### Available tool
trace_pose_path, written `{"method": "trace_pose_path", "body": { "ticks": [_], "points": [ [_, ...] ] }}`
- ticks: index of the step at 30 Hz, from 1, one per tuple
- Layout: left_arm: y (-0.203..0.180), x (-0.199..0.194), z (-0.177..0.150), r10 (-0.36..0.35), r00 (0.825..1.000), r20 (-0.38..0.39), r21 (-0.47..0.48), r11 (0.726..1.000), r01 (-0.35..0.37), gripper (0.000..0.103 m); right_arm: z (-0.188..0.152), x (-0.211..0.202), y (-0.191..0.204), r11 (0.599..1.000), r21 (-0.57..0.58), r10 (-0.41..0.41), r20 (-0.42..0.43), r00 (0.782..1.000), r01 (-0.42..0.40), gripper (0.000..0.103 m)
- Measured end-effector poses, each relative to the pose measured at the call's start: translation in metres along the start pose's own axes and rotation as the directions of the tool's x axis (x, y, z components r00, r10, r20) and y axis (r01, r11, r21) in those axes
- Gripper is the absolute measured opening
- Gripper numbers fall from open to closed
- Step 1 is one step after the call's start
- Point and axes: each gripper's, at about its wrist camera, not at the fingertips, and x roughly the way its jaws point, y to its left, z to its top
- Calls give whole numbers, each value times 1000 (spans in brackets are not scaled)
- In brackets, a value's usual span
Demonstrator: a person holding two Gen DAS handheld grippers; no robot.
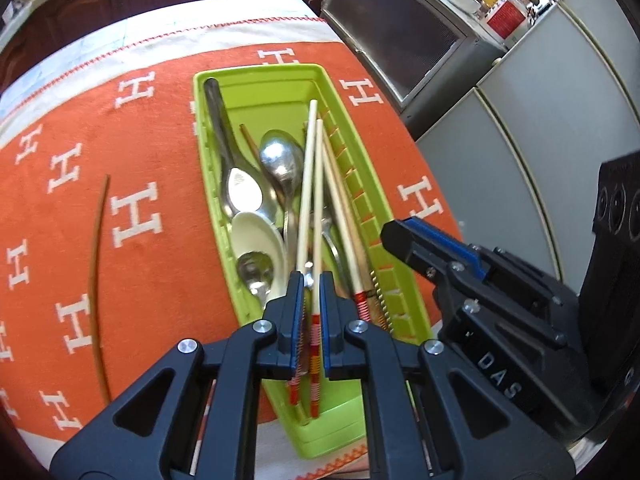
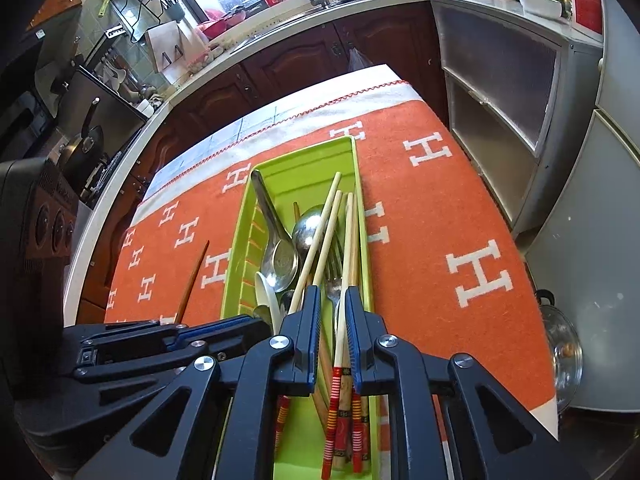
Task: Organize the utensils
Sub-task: 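Open both tools to drop the chopsticks into the green tray, then move the right tool over the last brown wooden chopstick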
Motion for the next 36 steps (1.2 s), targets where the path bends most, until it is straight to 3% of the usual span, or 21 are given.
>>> {"method": "trace_pose_path", "body": {
  "ticks": [12,17,19,23,36],
  "points": [
    [26,-40,-29,142,984,104,10,990,-144,7,-16,2,14,1000,-2,14,-35,999,-14,18],
    [39,-56,-37,206,967,152,1,978,-208,8,-23,0,23,1000,-11,19,-39,999,-19,20],
    [46,-61,-41,230,958,169,-8,973,-232,13,-26,-1,28,1000,-15,22,-43,999,-22,20],
    [63,-71,-51,248,950,190,-37,969,-245,31,-29,-7,38,999,-38,29,-41,999,-31,20],
    [120,-88,-78,320,921,221,-143,945,-294,34,-35,-16,99,986,-159,35,-53,998,-43,22]
  ]
}}
